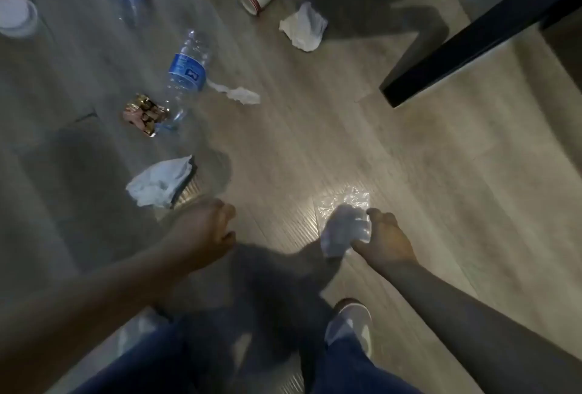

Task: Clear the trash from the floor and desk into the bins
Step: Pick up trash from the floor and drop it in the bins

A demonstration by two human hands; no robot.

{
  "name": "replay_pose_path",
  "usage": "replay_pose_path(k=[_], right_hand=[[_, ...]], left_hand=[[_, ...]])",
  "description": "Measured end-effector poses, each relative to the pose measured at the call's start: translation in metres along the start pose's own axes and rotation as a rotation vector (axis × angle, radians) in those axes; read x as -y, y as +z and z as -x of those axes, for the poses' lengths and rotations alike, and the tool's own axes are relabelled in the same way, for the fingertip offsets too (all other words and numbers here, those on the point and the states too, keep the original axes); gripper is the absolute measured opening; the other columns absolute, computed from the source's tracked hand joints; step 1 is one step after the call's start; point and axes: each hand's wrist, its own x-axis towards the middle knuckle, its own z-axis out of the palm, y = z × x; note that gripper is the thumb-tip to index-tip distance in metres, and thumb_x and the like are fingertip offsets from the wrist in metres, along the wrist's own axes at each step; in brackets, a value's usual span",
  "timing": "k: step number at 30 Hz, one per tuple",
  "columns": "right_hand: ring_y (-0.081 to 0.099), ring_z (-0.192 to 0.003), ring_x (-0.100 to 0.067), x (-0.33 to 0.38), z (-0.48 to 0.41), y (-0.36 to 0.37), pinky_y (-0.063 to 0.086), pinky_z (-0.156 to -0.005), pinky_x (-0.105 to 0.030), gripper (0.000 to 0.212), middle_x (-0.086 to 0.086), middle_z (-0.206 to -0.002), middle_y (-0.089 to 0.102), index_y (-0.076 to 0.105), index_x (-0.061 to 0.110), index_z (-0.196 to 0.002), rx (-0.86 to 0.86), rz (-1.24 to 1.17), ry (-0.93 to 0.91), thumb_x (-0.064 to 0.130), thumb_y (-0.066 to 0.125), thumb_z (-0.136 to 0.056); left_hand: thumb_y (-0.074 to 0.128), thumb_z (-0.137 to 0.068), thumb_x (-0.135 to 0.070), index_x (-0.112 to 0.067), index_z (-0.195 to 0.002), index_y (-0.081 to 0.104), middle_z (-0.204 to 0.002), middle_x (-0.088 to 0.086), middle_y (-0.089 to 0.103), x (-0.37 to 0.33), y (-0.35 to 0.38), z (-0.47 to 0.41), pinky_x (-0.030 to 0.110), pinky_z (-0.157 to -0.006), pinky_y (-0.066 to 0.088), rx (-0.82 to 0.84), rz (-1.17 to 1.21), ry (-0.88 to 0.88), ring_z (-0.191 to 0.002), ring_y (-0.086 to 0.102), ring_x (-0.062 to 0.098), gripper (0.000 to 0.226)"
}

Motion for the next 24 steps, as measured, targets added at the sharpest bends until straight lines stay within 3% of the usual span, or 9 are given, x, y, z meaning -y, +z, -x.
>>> replay_pose_path(k=[3,8,11,14,16,20,24], right_hand=[[0.052,-0.115,-0.031,-0.005,-0.037,0.024,0.045,-0.092,-0.034,0.066,-0.010,-0.135,0.041,0.038,0.018,-0.140,-0.072,-0.039,-0.085,0.027,0.068,-0.083],[0.040,-0.118,-0.029,-0.016,-0.081,0.051,0.040,-0.091,-0.029,0.080,-0.003,-0.133,0.027,0.030,0.032,-0.138,-0.197,0.105,-0.257,0.031,0.074,-0.071],[0.032,-0.126,-0.027,-0.018,-0.080,0.055,0.037,-0.097,-0.028,0.084,-0.002,-0.139,0.022,0.027,0.031,-0.140,-0.203,0.097,-0.330,0.030,0.074,-0.071],[0.032,-0.130,-0.031,-0.011,-0.059,0.052,0.037,-0.105,-0.035,0.086,-0.004,-0.146,0.016,0.022,0.028,-0.143,-0.087,0.122,-0.381,0.036,0.072,-0.073],[0.029,-0.135,-0.031,-0.005,-0.048,0.050,0.034,-0.109,-0.034,0.096,-0.004,-0.152,0.009,0.016,0.026,-0.147,-0.045,0.132,-0.444,0.040,0.074,-0.072],[0.011,-0.141,-0.030,-0.001,-0.048,0.049,0.029,-0.111,-0.034,0.102,0.000,-0.155,-0.003,0.007,0.031,-0.148,-0.116,0.155,-0.447,0.037,0.076,-0.073],[0.037,-0.126,-0.031,-0.002,-0.059,0.052,0.043,-0.098,-0.033,0.091,-0.001,-0.144,0.015,0.018,0.039,-0.139,-0.148,0.059,-0.360,0.030,0.078,-0.071]], left_hand=[[0.062,-0.085,-0.031,-0.015,-0.111,0.063,-0.107,0.004,0.062,0.010,0.028,-0.036,0.031,-0.078,0.049,-0.113,0.054,0.103,-0.091,0.060,0.022,0.030],[0.065,-0.081,-0.033,-0.020,-0.097,0.065,-0.097,-0.004,0.061,0.020,0.046,-0.088,0.023,-0.071,0.040,-0.220,0.006,0.268,-0.085,0.057,0.016,0.020],[0.064,-0.083,-0.037,-0.021,-0.113,0.062,-0.112,-0.003,0.059,0.023,0.047,-0.091,0.022,-0.080,0.040,-0.206,-0.030,0.239,-0.098,0.055,0.014,0.034],[0.061,-0.088,-0.036,-0.018,-0.128,0.052,-0.124,0.000,0.054,0.019,0.032,-0.085,0.024,-0.090,0.042,-0.156,-0.066,0.205,-0.110,0.053,0.016,0.045],[0.059,-0.089,-0.038,-0.020,-0.130,0.049,-0.126,-0.002,0.052,0.015,0.020,-0.080,0.024,-0.092,0.042,-0.168,-0.063,0.193,-0.110,0.051,0.013,0.046],[0.059,-0.086,-0.049,-0.026,-0.130,0.046,-0.126,-0.007,0.048,0.013,0.015,-0.072,0.025,-0.092,0.044,-0.149,-0.099,0.171,-0.108,0.049,0.009,0.051],[0.061,-0.084,-0.052,-0.026,-0.132,0.045,-0.126,-0.006,0.048,0.035,0.024,-0.061,0.023,-0.091,0.044,-0.149,-0.174,0.176,-0.109,0.048,0.009,0.057]])
